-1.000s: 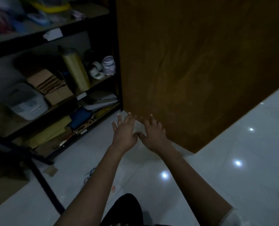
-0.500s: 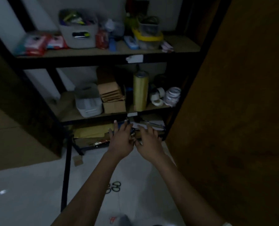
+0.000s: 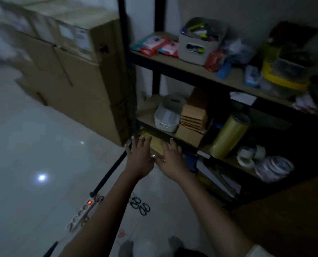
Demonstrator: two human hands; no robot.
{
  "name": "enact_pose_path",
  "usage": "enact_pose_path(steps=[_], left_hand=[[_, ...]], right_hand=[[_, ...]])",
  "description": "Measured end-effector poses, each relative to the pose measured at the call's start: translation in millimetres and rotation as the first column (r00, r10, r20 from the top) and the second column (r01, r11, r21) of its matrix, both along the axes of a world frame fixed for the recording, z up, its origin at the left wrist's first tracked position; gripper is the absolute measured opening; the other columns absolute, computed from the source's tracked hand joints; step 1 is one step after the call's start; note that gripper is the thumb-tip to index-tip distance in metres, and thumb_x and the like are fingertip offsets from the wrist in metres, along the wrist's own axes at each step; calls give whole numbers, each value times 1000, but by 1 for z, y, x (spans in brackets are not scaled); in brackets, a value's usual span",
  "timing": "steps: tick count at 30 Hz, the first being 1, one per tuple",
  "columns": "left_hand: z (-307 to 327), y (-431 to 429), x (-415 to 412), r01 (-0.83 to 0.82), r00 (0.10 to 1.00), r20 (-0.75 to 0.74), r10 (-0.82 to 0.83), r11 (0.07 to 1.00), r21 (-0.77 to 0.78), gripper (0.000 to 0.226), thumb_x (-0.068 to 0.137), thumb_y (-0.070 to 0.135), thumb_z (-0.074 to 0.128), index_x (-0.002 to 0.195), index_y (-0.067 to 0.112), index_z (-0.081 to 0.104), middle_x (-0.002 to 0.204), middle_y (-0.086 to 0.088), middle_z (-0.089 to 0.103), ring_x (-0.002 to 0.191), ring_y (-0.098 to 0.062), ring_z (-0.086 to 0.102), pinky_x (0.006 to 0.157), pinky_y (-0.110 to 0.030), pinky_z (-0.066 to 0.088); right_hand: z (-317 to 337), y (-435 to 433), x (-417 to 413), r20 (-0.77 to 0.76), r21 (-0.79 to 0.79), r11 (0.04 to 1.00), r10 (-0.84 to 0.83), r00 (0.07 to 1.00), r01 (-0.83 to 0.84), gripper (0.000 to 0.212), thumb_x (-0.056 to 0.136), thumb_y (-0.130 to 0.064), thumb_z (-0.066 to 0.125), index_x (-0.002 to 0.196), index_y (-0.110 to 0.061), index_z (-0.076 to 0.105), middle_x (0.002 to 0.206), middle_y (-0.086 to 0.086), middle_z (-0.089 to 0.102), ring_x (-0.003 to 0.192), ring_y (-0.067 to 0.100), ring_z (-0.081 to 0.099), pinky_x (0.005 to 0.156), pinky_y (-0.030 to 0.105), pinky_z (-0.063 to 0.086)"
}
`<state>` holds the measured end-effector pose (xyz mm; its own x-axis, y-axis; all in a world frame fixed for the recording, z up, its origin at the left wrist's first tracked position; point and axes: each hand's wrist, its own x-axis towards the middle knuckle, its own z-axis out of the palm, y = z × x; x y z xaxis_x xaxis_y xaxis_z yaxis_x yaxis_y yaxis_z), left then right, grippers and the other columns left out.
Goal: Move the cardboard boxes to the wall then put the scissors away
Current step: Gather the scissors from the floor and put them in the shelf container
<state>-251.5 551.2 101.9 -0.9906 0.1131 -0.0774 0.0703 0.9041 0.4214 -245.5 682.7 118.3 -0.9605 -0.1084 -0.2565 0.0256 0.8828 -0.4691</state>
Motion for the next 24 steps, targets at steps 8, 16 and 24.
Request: enact_pose_path(steps=[8,16,24], left_hand=[[-6,-6,17,-312,950,11,312,948,58,70,95,23,52,154,29,14,162,3,10,148,-38,-5,115,-62,1],[-51,-51,56,-531,843,122,523,847,37,73,93,20,55,154,30,16,162,1,10,147,-38,-7,115,-61,-1],[-143,-88,84,-653,741,215,636,757,12,76,91,21,57,154,25,16,162,2,13,148,-34,-7,117,-59,1]], right_hand=[[0,-15,-31,-24,57,925,377,926,-375,63,99,-37,48,153,-27,18,161,10,5,143,33,13,110,46,24],[-50,-77,-20,94,29,808,584,806,-589,64,98,-37,49,154,-26,18,162,11,5,146,32,9,114,48,21],[-132,-129,-18,143,-18,735,673,726,-678,62,100,-39,47,154,-26,19,162,10,7,145,30,14,114,44,20]])
